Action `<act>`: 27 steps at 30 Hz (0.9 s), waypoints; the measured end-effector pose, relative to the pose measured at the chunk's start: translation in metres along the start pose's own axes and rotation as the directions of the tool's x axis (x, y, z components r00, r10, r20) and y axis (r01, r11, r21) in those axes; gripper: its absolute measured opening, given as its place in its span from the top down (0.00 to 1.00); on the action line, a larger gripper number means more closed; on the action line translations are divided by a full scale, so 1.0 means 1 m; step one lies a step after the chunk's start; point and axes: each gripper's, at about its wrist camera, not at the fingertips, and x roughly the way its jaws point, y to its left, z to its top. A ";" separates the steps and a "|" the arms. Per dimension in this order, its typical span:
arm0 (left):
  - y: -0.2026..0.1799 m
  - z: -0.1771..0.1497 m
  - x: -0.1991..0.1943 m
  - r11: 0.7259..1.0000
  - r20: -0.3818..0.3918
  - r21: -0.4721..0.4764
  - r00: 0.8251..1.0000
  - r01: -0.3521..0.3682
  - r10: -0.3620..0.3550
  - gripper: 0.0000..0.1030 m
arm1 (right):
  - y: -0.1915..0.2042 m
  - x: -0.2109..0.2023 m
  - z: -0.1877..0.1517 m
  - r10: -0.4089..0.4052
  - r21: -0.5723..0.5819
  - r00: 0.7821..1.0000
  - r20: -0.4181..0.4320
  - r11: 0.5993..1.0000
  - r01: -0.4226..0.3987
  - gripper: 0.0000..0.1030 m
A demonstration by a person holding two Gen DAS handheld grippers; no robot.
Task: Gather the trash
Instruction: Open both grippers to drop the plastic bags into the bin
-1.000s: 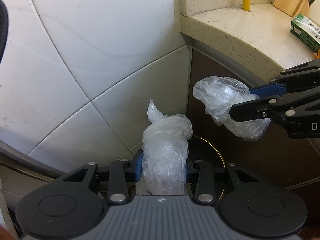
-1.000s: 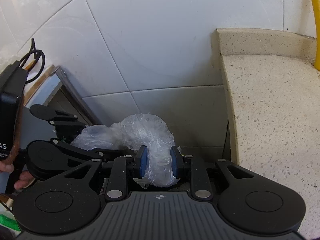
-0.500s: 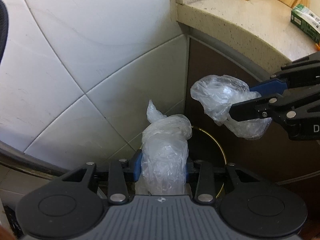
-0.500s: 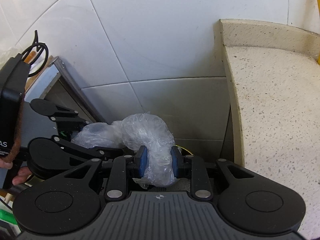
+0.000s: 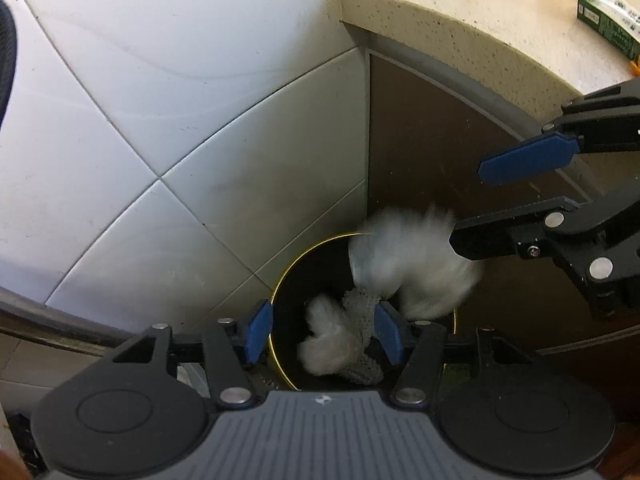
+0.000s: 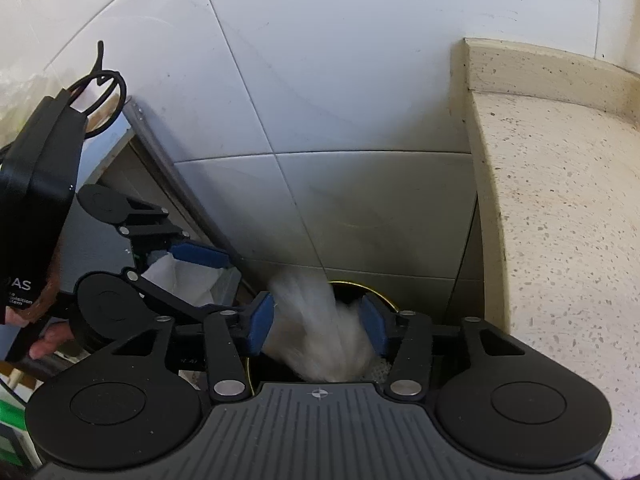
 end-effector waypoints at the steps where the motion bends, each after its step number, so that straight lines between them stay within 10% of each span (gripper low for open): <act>1: 0.000 0.000 0.000 1.000 -0.002 0.000 1.000 -0.001 0.001 0.47 | 0.000 0.000 0.000 0.001 0.001 1.000 0.000 1.000 -0.001 0.44; 27: 0.006 0.000 -0.008 0.998 0.069 -0.052 0.997 -0.018 0.022 0.47 | -0.008 -0.022 -0.003 0.042 0.022 0.994 0.098 0.999 -0.044 0.36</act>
